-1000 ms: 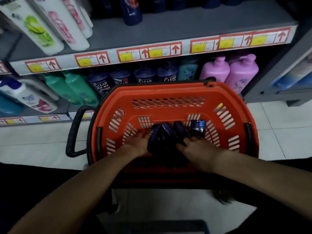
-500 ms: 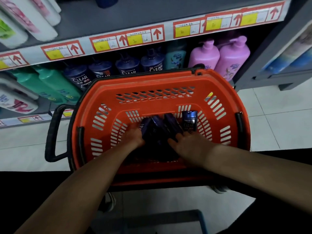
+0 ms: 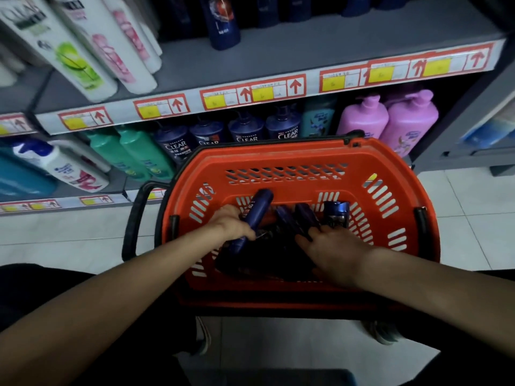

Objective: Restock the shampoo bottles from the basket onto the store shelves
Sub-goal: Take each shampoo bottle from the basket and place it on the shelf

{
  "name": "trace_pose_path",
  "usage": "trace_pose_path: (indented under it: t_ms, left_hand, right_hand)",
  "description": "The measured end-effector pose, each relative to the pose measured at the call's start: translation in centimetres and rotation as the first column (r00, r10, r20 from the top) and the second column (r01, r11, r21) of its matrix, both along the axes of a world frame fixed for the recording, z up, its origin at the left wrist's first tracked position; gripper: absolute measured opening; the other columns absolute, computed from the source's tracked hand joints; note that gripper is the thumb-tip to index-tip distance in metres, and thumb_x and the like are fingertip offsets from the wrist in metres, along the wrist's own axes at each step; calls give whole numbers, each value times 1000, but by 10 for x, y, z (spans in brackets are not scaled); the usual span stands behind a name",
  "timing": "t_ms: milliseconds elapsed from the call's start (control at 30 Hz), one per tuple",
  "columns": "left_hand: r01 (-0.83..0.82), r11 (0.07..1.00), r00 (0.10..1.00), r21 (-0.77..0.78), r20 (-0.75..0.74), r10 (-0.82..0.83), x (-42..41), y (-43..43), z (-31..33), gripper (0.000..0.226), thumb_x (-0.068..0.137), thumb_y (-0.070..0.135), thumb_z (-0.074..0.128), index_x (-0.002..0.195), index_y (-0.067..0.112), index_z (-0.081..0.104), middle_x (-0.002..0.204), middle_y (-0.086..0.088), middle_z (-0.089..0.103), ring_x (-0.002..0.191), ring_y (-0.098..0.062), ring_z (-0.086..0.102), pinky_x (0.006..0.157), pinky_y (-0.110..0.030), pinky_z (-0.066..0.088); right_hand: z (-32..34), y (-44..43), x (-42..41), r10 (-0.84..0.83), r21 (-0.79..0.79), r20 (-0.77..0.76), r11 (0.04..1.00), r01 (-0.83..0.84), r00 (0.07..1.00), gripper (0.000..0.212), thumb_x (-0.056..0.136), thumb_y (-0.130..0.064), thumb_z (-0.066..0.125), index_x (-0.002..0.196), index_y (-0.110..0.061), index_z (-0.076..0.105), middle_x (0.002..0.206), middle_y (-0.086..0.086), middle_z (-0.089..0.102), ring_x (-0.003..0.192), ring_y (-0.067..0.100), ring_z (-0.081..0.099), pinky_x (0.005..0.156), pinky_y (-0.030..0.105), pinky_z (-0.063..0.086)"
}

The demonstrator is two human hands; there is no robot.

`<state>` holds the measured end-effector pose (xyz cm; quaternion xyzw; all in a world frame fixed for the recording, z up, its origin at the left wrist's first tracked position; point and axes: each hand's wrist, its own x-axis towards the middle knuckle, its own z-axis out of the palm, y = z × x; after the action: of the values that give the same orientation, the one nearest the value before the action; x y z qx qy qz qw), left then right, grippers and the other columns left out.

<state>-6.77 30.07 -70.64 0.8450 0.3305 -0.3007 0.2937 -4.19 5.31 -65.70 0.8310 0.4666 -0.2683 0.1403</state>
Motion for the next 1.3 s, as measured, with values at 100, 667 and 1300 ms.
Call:
trace_pose_path:
  t_ms: [100,667,1300]
  left_hand:
    - [-172,960,978,-220,75,192,-8,2,35,64,65,22,95,115,15,55,105,-3,68,99,-22,69,75,-36,61]
    - [-159,705,810,-691,317,493,-37,-34,108,42,74,24,92,110,17,73,101,-3,81,95,-18,78,86,-36,61]
    - [-173,613,709,-771,335,621,-18,-27,140,32,92,35,77,116,14,76,100,-13,80,92,-26,79,72,-37,63]
  right_hand:
    - [15,10,-4,-63,76,-67,995,69,996,72,95,-42,60,153,-14,30,142,14,47,127,36,51,100,44,48]
    - [45,40,-11,-280,433,-804,329,839,525,33,95,-22,67,125,-35,63,112,-14,74,107,2,68,96,41,57]
    - [50,33,19,-62,50,-997,42,998,53,58,71,-4,71,128,-14,66,118,13,73,110,29,69,100,52,55]
